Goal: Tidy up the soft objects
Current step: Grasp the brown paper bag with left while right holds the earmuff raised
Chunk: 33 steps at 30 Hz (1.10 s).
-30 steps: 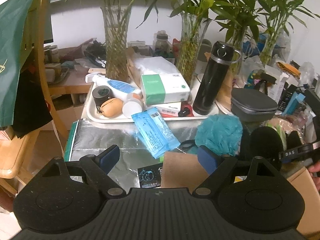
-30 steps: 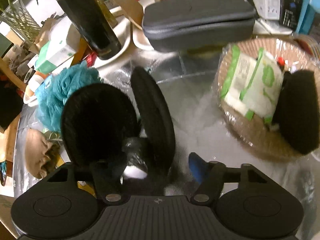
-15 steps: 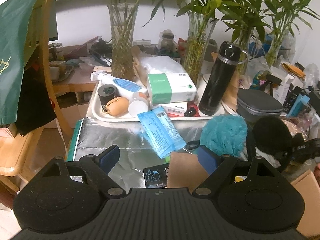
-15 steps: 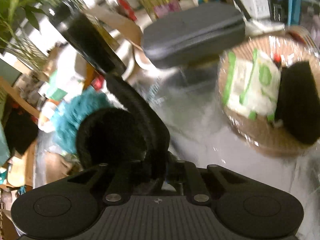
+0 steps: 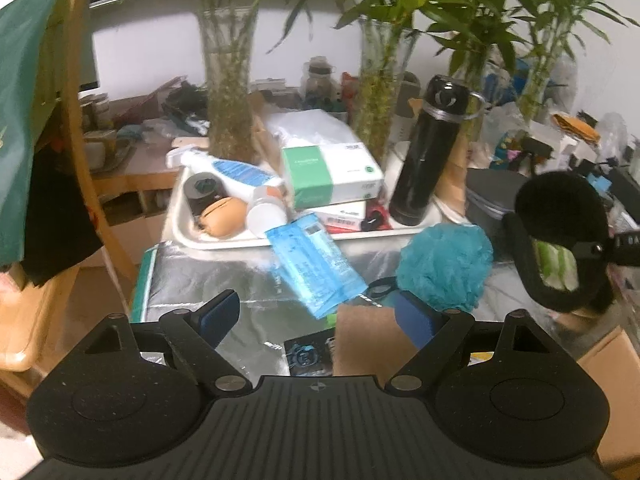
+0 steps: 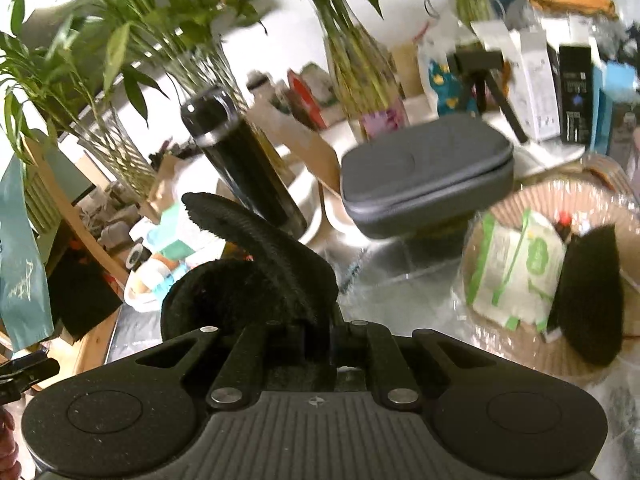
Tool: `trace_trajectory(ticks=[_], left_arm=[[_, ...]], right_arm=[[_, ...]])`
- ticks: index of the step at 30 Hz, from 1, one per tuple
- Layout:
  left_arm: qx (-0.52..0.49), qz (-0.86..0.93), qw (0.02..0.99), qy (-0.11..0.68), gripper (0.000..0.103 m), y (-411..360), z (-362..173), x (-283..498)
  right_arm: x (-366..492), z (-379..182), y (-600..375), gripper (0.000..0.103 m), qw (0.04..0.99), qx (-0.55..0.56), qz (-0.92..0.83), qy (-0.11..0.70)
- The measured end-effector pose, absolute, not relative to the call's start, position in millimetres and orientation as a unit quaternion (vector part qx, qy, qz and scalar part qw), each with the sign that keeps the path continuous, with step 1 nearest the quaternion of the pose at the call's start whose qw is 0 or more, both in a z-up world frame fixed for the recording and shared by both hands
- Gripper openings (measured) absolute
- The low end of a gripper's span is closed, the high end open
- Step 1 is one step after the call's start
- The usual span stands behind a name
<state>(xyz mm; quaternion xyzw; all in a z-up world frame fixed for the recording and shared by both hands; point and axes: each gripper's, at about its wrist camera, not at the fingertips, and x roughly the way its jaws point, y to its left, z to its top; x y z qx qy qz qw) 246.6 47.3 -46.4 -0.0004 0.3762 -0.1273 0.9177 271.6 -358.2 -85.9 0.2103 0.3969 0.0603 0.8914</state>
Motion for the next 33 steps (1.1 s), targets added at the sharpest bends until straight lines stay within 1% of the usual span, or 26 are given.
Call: trace_trajectory(ticks=[5,10,12,14,15,17,19,21,25,27,29,30,32,33], left_arm=[[0.011,-0.172,0.91,0.376,0.085,41.8,-53.0,260.2],[0.005,-0.226,0.881,0.415,0.084,38.1,-73.2,282.5],[-0.003,-0.23,0.871,0.435,0.081,38.9,-85.2,294.5],[-0.016,-0.237,0.858,0.456,0.075,40.7,-96.5,306.0],[-0.023,-0.242,0.85,0.467,0.074,41.9,-102.5,311.1],[-0.033,-0.252,0.836,0.486,0.065,42.7,-113.4,319.2],[-0.035,-0.258,0.824,0.503,0.06,41.8,-121.7,325.4],[-0.034,-0.266,0.813,0.516,0.058,40.0,-129.5,330.2],[-0.023,-0.276,0.797,0.537,0.048,33.4,-140.2,333.3],[-0.013,-0.276,0.792,0.545,0.046,28.6,-145.5,332.9],[0.006,-0.268,0.794,0.546,0.037,25.6,-148.5,331.1],[0.017,-0.263,0.797,0.543,0.035,24.3,-148.1,329.2],[0.029,-0.254,0.803,0.539,0.025,22.6,-147.8,326.3],[0.036,-0.253,0.805,0.536,0.023,21.4,-148.3,326.1]], right_arm=[[271.1,-75.3,-360.8,0.012,0.901,0.21,0.069,0.373],[273.3,-73.4,-359.4,0.012,0.901,0.212,0.077,0.371],[274.6,-74.0,-358.9,0.012,0.9,0.213,0.081,0.372],[275.6,-73.8,-357.9,0.012,0.899,0.214,0.083,0.373],[275.9,-73.6,-357.2,0.012,0.9,0.212,0.084,0.372],[276.3,-74.0,-356.4,0.012,0.899,0.211,0.086,0.374],[277.7,-75.0,-356.2,0.012,0.898,0.213,0.088,0.375],[278.9,-75.4,-356.2,0.012,0.897,0.214,0.088,0.378],[279.4,-75.0,-355.0,0.012,0.896,0.215,0.092,0.377],[279.5,-75.1,-355.1,0.012,0.895,0.216,0.094,0.378],[279.0,-75.0,-354.9,0.012,0.896,0.214,0.093,0.378],[278.5,-74.9,-354.9,0.012,0.896,0.215,0.094,0.378],[277.8,-74.1,-355.2,0.012,0.897,0.213,0.094,0.377],[277.3,-73.6,-354.9,0.012,0.898,0.21,0.093,0.375]])
